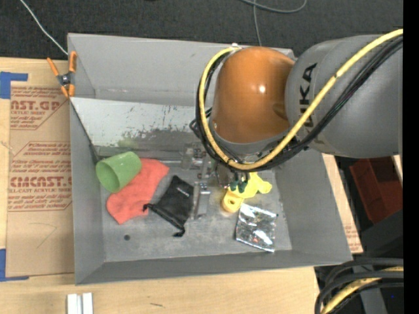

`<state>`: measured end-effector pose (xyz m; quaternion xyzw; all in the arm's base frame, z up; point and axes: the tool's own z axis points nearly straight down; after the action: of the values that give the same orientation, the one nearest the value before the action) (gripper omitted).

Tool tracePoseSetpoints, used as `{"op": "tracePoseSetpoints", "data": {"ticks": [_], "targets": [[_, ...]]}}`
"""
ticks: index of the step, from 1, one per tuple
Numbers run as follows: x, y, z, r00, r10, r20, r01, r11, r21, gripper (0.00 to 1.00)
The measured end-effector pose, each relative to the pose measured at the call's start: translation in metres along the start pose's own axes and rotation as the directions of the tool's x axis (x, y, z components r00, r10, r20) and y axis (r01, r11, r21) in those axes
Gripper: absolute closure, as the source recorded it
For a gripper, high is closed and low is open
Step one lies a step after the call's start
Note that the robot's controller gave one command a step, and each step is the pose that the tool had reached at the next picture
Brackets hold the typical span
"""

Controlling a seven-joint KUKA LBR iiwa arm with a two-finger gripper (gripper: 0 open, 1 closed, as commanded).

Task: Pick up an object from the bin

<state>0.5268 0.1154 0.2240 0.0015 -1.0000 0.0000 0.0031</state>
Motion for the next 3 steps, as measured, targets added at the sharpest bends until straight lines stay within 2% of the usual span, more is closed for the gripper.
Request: {"op": "tracePoseSetpoints", "data": {"ticks": [1,2,3], "targets": [[-0.001,-0.001,-0.005,1.000,0.003,0.008,-0.003,1.000,-0.001,0.00],[0.021,0.002,0.071,0.999,0.034,-0.002,-0.034,0.999,-0.001,0.00],[0.009,0.004,0.117,0.997,0.077,0.005,-0.076,0.997,-0.002,0.00]]}}
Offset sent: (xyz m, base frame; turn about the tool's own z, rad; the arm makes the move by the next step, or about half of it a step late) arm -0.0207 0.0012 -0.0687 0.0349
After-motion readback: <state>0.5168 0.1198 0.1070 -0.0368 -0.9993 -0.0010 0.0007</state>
